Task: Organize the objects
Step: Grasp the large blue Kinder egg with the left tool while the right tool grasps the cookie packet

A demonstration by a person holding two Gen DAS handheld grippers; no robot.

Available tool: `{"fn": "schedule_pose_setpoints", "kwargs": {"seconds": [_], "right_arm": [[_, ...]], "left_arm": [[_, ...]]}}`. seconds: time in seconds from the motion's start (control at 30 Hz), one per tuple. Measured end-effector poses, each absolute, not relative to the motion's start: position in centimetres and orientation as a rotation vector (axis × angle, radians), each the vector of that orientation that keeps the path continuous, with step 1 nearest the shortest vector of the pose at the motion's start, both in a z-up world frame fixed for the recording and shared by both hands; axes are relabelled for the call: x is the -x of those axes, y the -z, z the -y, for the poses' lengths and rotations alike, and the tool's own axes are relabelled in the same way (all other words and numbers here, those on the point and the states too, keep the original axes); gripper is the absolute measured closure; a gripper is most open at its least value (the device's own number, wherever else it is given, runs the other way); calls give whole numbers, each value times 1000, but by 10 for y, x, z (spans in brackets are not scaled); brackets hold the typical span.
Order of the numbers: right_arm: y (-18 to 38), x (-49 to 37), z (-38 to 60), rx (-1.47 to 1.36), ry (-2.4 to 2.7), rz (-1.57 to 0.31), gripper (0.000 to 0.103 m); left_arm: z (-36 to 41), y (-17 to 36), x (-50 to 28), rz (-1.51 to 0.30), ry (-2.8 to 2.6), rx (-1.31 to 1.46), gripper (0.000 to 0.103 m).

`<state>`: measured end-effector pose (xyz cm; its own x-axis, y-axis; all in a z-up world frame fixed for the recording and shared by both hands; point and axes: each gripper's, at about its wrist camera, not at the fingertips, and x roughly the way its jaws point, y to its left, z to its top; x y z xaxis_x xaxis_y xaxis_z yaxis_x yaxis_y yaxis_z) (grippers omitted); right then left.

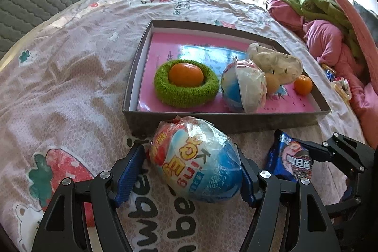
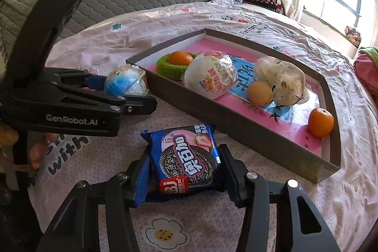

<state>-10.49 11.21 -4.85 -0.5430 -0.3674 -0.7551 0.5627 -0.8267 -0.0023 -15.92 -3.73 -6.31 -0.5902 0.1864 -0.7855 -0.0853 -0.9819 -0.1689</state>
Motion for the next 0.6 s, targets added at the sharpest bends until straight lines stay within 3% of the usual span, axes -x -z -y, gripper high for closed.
{"fn": "schedule_pose_setpoints", "kwargs": {"seconds": [0.6], "right_arm": [[42, 110, -125, -1052, 2378, -223, 50]], "left_arm": [[40, 68, 162, 234, -2645, 1283, 33]]}}
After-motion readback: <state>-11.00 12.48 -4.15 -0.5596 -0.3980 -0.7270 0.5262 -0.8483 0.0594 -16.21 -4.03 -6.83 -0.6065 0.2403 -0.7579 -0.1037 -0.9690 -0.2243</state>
